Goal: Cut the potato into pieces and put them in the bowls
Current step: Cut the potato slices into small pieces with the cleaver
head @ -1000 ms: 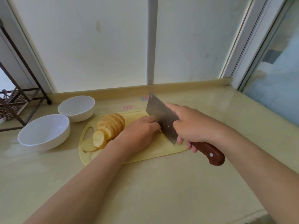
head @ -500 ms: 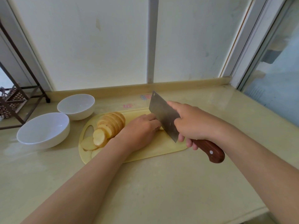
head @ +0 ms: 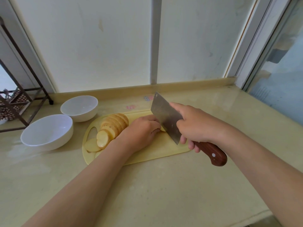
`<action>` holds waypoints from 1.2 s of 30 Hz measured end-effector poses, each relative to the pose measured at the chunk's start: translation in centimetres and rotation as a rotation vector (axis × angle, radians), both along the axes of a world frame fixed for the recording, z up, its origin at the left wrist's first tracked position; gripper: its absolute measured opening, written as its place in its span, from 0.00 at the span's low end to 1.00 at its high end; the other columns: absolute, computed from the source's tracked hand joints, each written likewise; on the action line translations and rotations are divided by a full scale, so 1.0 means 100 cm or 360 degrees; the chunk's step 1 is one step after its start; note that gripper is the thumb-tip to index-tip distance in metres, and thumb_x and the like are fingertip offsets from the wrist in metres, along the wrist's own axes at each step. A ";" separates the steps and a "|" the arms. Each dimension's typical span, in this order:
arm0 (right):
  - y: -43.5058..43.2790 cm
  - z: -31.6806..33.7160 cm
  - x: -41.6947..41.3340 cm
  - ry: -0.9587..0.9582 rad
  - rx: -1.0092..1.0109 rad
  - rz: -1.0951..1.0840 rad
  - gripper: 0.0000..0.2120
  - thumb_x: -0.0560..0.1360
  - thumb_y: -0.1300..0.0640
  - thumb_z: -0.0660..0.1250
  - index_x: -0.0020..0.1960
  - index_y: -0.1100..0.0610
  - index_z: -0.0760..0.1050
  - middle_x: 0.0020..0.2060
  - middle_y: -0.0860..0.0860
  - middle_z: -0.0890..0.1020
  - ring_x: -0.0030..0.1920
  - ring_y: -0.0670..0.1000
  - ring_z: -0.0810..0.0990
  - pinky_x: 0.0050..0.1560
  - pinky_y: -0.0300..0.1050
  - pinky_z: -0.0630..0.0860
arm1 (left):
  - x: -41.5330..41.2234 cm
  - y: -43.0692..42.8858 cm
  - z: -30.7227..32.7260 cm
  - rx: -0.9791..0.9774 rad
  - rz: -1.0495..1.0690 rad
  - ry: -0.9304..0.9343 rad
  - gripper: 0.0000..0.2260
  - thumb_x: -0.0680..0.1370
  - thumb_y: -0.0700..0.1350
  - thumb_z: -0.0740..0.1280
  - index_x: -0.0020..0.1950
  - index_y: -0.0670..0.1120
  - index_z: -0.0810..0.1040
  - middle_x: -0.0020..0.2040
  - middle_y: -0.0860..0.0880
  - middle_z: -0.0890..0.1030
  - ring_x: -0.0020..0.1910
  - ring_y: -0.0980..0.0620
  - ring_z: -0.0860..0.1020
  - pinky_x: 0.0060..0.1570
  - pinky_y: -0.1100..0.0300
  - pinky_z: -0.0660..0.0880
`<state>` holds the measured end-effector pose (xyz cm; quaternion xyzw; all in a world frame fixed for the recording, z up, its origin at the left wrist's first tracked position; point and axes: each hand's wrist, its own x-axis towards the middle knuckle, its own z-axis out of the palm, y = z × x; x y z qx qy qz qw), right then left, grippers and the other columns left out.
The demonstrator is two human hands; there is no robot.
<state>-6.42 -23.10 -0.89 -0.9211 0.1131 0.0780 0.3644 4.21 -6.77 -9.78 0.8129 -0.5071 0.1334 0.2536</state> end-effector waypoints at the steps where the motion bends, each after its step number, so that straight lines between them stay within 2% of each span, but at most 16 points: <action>1: 0.001 0.000 0.000 -0.0001 0.0004 0.0006 0.40 0.79 0.65 0.51 0.82 0.33 0.51 0.40 0.60 0.84 0.26 0.52 0.81 0.28 0.45 0.80 | 0.000 0.001 0.000 -0.0004 0.0005 -0.0010 0.09 0.75 0.41 0.65 0.46 0.41 0.85 0.47 0.45 0.82 0.41 0.44 0.81 0.41 0.50 0.80; 6: 0.008 0.000 0.002 -0.0011 -0.0016 0.0039 0.40 0.78 0.65 0.52 0.82 0.33 0.49 0.40 0.60 0.84 0.25 0.51 0.80 0.28 0.45 0.79 | 0.002 0.008 -0.002 0.0028 0.0038 -0.0091 0.09 0.75 0.40 0.64 0.46 0.42 0.85 0.45 0.46 0.82 0.41 0.43 0.80 0.40 0.49 0.79; 12: 0.008 0.000 -0.002 0.0016 -0.0049 0.0054 0.40 0.79 0.64 0.51 0.83 0.34 0.48 0.40 0.60 0.84 0.25 0.52 0.81 0.28 0.46 0.80 | 0.004 0.009 -0.005 0.0066 0.0035 -0.0149 0.08 0.74 0.33 0.69 0.48 0.41 0.85 0.47 0.45 0.83 0.43 0.41 0.80 0.42 0.47 0.80; 18: 0.008 0.005 -0.012 0.0068 -0.0113 0.0059 0.39 0.80 0.63 0.51 0.83 0.33 0.47 0.41 0.60 0.84 0.23 0.49 0.79 0.28 0.44 0.79 | 0.004 0.008 -0.006 0.0108 0.0033 -0.0154 0.09 0.75 0.33 0.68 0.52 0.42 0.85 0.49 0.44 0.82 0.46 0.42 0.79 0.45 0.49 0.79; 27: 0.010 0.015 -0.013 0.0213 -0.0323 0.0122 0.38 0.82 0.63 0.51 0.81 0.31 0.44 0.41 0.61 0.82 0.21 0.50 0.76 0.28 0.45 0.80 | 0.005 0.008 -0.007 0.0113 0.0031 -0.0137 0.09 0.76 0.34 0.67 0.52 0.42 0.84 0.48 0.45 0.81 0.46 0.42 0.79 0.46 0.49 0.78; 29: 0.012 0.013 -0.009 0.0248 -0.0364 0.0126 0.39 0.81 0.64 0.51 0.81 0.30 0.43 0.41 0.61 0.82 0.24 0.54 0.81 0.29 0.47 0.81 | 0.005 0.008 -0.006 0.0113 0.0032 -0.0130 0.09 0.77 0.34 0.66 0.52 0.42 0.84 0.48 0.45 0.81 0.46 0.43 0.79 0.46 0.49 0.78; 32: 0.018 0.001 0.001 0.0205 -0.0376 0.0110 0.40 0.80 0.64 0.52 0.81 0.32 0.43 0.42 0.62 0.82 0.36 0.63 0.87 0.33 0.54 0.85 | 0.006 0.008 -0.007 0.0090 0.0030 -0.0134 0.08 0.76 0.33 0.67 0.50 0.41 0.84 0.46 0.44 0.81 0.45 0.42 0.79 0.44 0.49 0.79; 36: 0.017 -0.012 0.013 0.0145 -0.0230 0.0009 0.41 0.78 0.64 0.52 0.81 0.32 0.44 0.40 0.63 0.84 0.38 0.65 0.87 0.36 0.58 0.86 | 0.004 0.007 -0.007 0.0066 0.0026 -0.0153 0.08 0.74 0.34 0.65 0.45 0.40 0.83 0.42 0.44 0.81 0.41 0.41 0.79 0.39 0.48 0.78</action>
